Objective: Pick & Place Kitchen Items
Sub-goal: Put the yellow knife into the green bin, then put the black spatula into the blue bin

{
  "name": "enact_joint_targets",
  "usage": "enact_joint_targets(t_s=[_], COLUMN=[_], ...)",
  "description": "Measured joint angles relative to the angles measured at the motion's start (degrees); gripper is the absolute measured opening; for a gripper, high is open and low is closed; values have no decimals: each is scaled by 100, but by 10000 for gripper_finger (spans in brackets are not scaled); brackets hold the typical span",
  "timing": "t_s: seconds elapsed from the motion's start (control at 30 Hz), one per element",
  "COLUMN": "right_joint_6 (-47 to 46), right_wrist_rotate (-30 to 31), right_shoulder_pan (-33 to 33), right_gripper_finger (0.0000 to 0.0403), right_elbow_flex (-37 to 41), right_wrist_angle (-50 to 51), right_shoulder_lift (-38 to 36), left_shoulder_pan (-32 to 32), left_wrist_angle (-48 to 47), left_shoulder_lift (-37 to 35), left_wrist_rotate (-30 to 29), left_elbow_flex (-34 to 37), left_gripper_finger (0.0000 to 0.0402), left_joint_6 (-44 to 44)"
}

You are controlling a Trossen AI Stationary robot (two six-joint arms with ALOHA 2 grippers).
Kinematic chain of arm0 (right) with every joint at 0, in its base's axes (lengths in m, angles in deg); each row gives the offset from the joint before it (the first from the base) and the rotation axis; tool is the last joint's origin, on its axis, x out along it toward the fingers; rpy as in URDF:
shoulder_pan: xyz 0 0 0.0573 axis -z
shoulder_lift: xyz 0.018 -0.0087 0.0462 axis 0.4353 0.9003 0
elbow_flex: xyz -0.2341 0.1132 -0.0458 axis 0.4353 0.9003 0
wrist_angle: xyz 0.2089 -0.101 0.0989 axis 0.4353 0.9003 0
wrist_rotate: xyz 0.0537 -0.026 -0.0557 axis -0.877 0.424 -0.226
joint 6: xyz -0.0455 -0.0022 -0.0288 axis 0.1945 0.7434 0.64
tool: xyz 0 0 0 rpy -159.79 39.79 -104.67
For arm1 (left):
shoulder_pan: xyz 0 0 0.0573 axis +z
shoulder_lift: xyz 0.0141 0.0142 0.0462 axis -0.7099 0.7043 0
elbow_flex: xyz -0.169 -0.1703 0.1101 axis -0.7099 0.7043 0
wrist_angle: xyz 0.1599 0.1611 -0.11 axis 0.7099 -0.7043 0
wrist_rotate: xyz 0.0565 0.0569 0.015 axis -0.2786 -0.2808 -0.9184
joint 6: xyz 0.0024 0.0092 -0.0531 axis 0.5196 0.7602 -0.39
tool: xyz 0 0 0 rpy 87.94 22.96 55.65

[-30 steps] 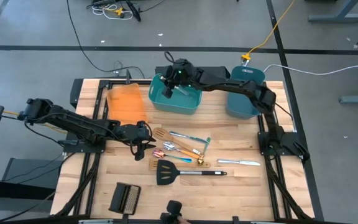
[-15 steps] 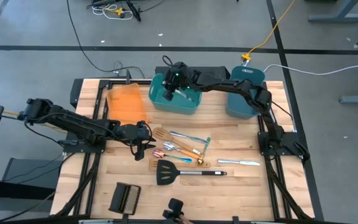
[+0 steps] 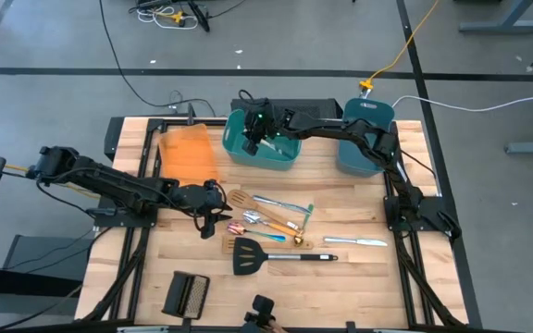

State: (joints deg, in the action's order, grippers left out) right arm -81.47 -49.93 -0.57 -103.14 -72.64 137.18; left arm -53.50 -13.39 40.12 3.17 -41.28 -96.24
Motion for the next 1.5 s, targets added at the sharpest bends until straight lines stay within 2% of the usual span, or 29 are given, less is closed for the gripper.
enact_joint_targets(t_s=[0.8, 1.07, 1.5], right_joint_6=[107, 57, 109], right_wrist_rotate=[16, 50, -58], right_shoulder_pan=[-11, -69, -464], right_gripper_finger=[172, 166, 157], right_elbow_flex=[0, -2, -2], right_wrist_angle=[107, 299, 1837], right_shoulder_lift=[-162, -466, -1305], left_shoulder_pan=[0, 1, 7], left_wrist_angle=[0, 4, 2], left_shoulder_lift=[-2, -1, -1], left_wrist_rotate=[0, 0, -2], left_elbow_flex=[1, 1, 2], left_gripper_finger=[133, 133, 133], left_joint_6=[-2, -4, -2])
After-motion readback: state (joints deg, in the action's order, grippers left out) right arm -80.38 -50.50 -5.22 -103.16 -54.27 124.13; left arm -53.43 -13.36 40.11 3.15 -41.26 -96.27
